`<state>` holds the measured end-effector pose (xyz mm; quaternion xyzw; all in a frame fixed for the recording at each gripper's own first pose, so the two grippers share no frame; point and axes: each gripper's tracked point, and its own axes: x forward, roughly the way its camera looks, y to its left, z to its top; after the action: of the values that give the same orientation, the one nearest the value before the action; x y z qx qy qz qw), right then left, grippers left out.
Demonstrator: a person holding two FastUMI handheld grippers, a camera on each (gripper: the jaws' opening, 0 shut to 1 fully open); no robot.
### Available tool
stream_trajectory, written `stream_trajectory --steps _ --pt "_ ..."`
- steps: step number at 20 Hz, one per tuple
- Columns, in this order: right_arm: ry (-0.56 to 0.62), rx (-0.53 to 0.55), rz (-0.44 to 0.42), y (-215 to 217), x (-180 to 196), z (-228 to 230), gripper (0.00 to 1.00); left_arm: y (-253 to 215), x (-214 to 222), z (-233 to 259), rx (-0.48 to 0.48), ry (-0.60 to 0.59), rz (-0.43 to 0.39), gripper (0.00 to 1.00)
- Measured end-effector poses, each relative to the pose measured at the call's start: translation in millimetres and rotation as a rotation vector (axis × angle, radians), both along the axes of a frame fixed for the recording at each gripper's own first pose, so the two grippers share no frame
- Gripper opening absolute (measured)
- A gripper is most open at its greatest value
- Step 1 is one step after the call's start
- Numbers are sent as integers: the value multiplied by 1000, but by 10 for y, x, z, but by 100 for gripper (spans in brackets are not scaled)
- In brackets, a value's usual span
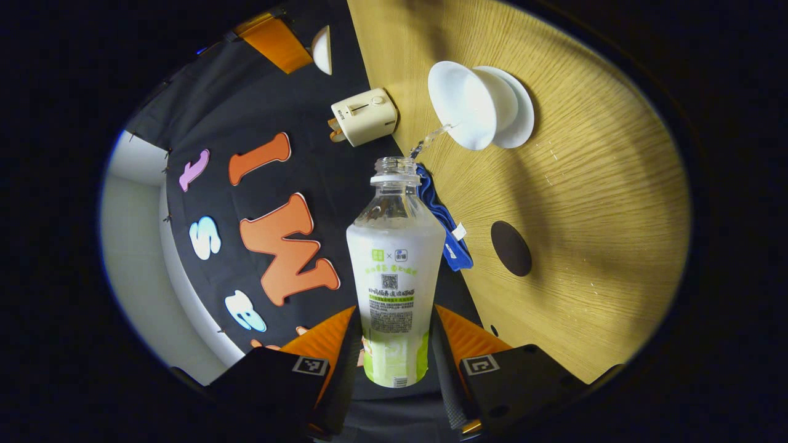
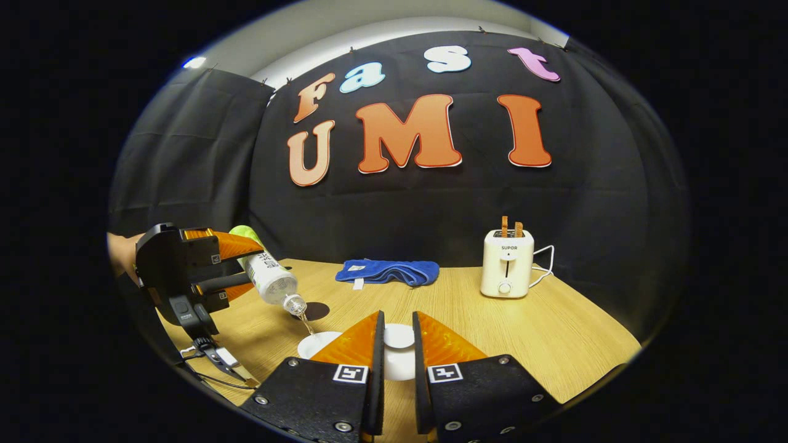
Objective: Open the teacup lid with one hand, grasp the water bottle and pour water into the teacup with the other hand; after pouring, place the water bottle on the coaster and then close the teacup lid.
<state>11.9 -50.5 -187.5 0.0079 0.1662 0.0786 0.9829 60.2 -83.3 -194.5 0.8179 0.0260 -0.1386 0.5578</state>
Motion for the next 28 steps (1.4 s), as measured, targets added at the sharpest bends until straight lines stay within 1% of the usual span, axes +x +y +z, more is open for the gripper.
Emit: stream_trajectory --steps 6,9,10,13,17,18,19,20,23,24,26,28 --pt "-3 -7 10 25 -6 13 21 -27 15 83 46 -38 -22 64" --pt "-3 -4 0 -5 9 11 21 -31 33 114 64 -48 -26 64" --pt "-5 -1 3 20 5 24 21 -32 29 108 66 -52 -30 63" --pt "-13 -5 11 31 1 67 21 -40 45 143 82 -67 -45 65" --pt "-18 -1 12 28 6 92 21 -56 60 185 107 -88 -67 63" --pt "-17 0 14 30 15 90 21 -62 67 190 114 -91 -73 64" --pt "-19 -1 12 30 15 105 21 -72 70 214 123 -97 -78 64" --pt "-21 -2 12 23 15 116 21 -82 68 221 126 -99 -83 65" --pt "-26 0 16 40 15 137 21 -100 41 235 131 -109 -101 63" --pt "-27 1 15 41 16 137 21 -102 26 226 133 -113 -106 64" --pt "-27 3 17 61 10 142 21 -111 39 221 131 -113 -114 63" --pt "-23 9 18 79 20 128 21 -131 61 237 130 -114 -123 64"
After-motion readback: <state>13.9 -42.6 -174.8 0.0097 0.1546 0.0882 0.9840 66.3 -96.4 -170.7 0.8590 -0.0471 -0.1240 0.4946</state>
